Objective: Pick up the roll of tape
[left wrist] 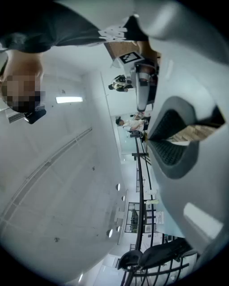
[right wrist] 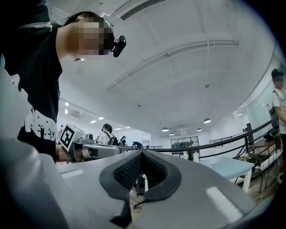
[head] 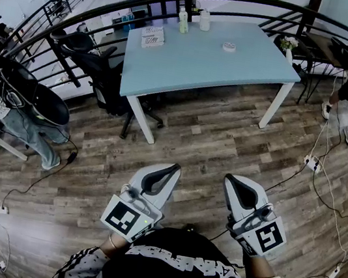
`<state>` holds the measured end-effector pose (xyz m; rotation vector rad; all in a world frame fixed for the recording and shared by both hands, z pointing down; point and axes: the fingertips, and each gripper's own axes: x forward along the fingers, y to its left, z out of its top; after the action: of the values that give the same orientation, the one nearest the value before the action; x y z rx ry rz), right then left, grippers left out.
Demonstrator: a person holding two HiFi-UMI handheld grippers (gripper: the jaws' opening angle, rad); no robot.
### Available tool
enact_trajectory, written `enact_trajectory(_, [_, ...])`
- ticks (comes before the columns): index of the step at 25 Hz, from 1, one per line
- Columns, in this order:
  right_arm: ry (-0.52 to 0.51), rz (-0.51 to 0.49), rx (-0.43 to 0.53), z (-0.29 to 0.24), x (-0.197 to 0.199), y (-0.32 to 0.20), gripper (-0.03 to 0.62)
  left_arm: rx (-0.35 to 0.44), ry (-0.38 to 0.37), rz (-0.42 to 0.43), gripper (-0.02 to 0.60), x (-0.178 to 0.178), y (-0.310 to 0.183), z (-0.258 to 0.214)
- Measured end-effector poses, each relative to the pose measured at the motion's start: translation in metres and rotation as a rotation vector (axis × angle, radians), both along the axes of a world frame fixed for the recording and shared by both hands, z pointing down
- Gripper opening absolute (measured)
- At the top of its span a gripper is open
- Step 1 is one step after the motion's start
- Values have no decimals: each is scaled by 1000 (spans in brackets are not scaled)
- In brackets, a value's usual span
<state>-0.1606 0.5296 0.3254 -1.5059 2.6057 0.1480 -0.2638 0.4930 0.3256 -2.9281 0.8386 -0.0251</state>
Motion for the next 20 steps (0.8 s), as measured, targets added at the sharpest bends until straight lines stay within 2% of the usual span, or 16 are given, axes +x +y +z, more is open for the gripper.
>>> enact_trajectory(20, [-95, 39, 16, -7, 24, 13, 3, 6, -10, 16, 0, 15, 11, -7])
